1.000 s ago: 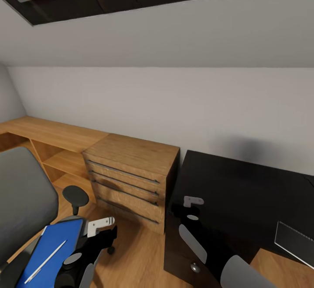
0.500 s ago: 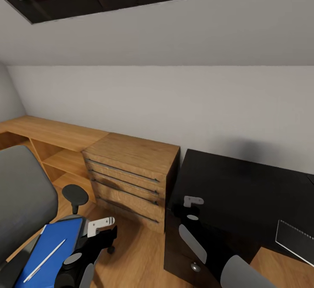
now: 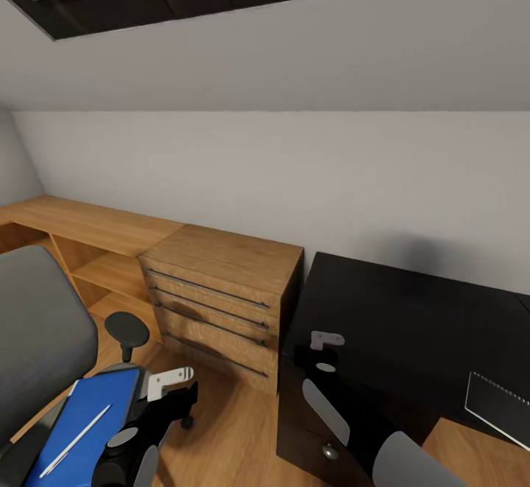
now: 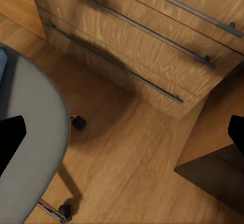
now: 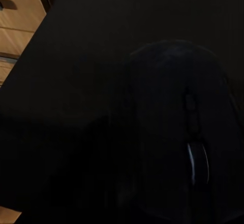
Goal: In the bedroom, organize the workspace by keeping the computer under the desk, ensuring the monitor is on the desk, placing the keyboard on the desk next to the monitor, placing the mouse on the desk next to the keyboard, moving the folder from the swivel chair onto the desk next to the mouse, stacking the notebook on top of the folder with the pen on top of the notebook, and positioning the swivel chair next to the desk.
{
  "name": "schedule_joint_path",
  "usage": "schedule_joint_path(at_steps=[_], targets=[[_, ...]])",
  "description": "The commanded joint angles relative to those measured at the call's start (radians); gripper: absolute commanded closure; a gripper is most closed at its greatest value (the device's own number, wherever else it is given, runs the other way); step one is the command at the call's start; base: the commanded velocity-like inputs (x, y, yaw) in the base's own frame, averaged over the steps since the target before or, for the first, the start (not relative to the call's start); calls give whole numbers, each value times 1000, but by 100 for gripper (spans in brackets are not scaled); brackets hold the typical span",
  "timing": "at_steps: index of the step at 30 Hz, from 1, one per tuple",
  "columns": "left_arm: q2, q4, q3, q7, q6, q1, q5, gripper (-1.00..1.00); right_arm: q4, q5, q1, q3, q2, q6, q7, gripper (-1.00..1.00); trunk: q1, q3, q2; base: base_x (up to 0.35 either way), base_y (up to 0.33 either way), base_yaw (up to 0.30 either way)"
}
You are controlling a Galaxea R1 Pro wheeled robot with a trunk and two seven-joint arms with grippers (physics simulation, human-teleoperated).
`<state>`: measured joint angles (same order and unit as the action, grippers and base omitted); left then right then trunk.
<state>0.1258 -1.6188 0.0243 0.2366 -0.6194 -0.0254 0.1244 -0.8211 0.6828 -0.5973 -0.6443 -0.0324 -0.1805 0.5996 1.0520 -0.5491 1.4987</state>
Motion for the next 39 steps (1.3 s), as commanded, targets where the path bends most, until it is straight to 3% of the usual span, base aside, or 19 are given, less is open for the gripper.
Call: schedule_joint_path(at_steps=[1,21,31,35,36,37,39], targets=[[0,-1,1,9,-4,-1,11,-100,-1,9,-1,-2,1,-4,8,100,0,-1,1,0,0,0],[-1,-1,0,9,-3,-1,11,-100,-3,8,-1,-2,3,-2,10,100,0,-1,1,0,0,0],[-1,-2,0,9,-3,-1,10,-100,-5,8,-1,0,6,-2,11,100,-38,30,-69,0,0,0],[-2,-1,0,9,-4,-1,10,-100,-69,8,-1,0,37,-4,16,100,-54,43,-97,-152,0,0],[-2,-1,0,9,-4,-1,10,-100,-93,11,-1,-1,54,-5,18,100,-58,46,-104,-277,0,0],[-2,-1,0,9,-4,-1,10,-100,-142,17,0,-2,89,-17,23,100,-61,49,-111,-312,0,0],[-2,-1,0,9,-4,-1,10,-100,-174,26,1,-3,109,-37,25,100,-69,55,-125,-324,0,0]])
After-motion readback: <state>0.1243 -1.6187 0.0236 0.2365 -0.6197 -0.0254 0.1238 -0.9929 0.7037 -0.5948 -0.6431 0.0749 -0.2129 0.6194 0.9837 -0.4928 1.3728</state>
